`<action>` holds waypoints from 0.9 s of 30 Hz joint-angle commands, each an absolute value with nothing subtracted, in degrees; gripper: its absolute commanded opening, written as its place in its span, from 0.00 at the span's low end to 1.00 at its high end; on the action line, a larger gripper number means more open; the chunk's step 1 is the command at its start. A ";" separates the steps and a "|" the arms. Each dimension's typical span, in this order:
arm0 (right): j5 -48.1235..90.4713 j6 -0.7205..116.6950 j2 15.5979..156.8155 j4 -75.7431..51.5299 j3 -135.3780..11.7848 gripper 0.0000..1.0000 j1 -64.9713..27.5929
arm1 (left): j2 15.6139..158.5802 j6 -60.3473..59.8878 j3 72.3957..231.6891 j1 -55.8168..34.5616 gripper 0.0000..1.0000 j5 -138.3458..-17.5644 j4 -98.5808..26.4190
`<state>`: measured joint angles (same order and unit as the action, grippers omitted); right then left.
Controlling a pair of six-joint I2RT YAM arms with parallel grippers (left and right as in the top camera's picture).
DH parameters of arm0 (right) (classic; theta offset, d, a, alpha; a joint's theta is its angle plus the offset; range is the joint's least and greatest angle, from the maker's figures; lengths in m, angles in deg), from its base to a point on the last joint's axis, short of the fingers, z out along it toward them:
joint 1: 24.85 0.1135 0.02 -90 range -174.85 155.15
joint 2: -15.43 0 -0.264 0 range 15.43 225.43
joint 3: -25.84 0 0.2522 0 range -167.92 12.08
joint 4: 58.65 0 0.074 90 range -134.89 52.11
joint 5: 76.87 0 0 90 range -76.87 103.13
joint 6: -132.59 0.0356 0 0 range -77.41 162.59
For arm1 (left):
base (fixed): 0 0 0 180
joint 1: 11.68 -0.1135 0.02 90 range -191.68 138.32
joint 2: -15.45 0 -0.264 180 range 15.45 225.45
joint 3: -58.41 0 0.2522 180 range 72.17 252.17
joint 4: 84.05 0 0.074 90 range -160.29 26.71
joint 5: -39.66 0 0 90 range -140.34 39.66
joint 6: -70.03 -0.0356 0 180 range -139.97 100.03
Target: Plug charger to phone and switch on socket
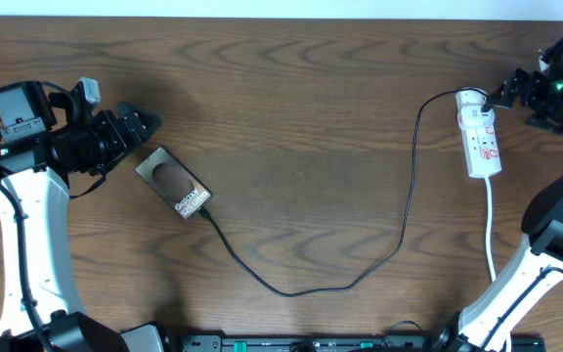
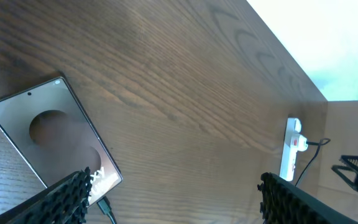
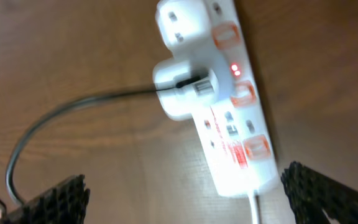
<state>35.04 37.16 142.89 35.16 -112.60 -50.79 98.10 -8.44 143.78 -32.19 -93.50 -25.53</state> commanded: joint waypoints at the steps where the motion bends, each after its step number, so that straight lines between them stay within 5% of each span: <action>1: 28.81 41.09 142.94 39.66 -117.65 0.99 -50.81 | 97.75 -9.88 143.89 -32.06 0.85 -93.17 -25.56; 27: 27.61 47.28 117.84 50.94 -123.71 0.99 -48.43 | 97.75 -9.88 143.89 -32.06 0.85 -93.17 -25.56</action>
<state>27.76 46.05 119.48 50.70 -123.20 -48.93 98.10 -8.46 143.78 -32.19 -93.50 -25.56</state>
